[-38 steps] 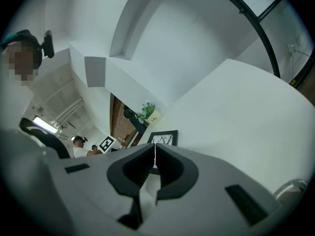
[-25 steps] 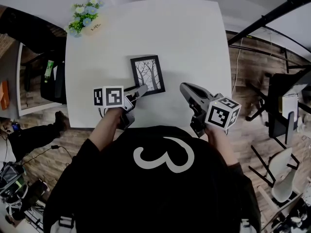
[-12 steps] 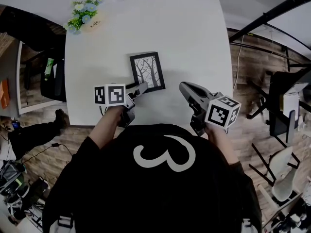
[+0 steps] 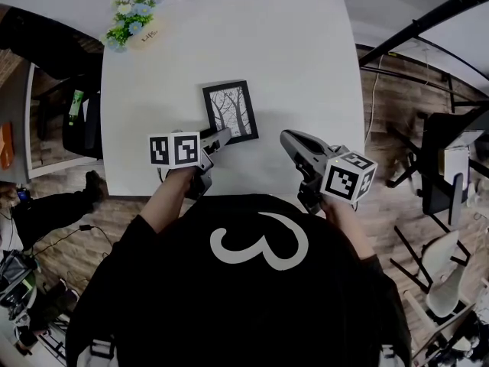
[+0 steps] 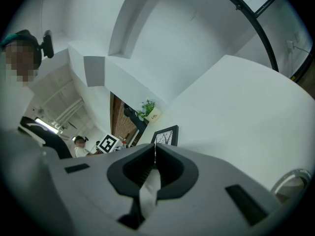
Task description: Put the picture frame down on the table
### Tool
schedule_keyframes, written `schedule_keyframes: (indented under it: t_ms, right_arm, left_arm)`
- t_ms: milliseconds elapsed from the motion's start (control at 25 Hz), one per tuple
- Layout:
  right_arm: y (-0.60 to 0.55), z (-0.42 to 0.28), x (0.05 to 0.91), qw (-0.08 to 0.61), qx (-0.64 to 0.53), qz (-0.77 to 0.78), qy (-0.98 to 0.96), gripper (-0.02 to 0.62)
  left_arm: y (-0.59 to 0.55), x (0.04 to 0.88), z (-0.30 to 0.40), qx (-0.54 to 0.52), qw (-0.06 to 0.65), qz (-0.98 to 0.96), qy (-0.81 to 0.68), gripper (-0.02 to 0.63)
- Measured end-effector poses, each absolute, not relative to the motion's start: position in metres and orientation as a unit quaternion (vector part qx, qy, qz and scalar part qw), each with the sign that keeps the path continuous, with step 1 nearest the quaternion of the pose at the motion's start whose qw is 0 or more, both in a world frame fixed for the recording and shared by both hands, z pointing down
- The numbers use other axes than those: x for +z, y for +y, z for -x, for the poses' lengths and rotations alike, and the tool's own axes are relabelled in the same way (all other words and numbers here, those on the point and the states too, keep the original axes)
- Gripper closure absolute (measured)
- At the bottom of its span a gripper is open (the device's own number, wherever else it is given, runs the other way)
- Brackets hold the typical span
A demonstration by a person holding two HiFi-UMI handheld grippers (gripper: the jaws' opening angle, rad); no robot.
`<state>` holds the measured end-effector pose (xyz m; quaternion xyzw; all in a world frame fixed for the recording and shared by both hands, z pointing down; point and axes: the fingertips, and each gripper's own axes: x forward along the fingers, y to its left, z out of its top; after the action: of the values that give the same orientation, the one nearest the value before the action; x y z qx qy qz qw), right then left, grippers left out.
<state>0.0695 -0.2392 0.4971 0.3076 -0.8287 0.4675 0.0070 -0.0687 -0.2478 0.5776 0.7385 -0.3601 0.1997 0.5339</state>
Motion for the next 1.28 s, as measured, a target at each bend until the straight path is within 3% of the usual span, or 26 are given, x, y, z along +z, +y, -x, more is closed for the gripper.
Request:
schedule_keyframes:
  t_ms: [600, 1280]
  right_arm:
    - [-0.227, -0.082, 0.501, 0.005, 0.471, -0.316, -0.823, 0.571]
    - [-0.214, -0.087, 0.503, 0.012, 0.470, -0.314, -0.825, 0.571]
  left_arm:
    - [-0.248, 0.576, 0.069, 0.232, 0.490, -0.745, -0.389, 0.407]
    - [-0.246, 0.577, 0.078, 0.228, 0.477, -0.738, -0.420, 0.399]
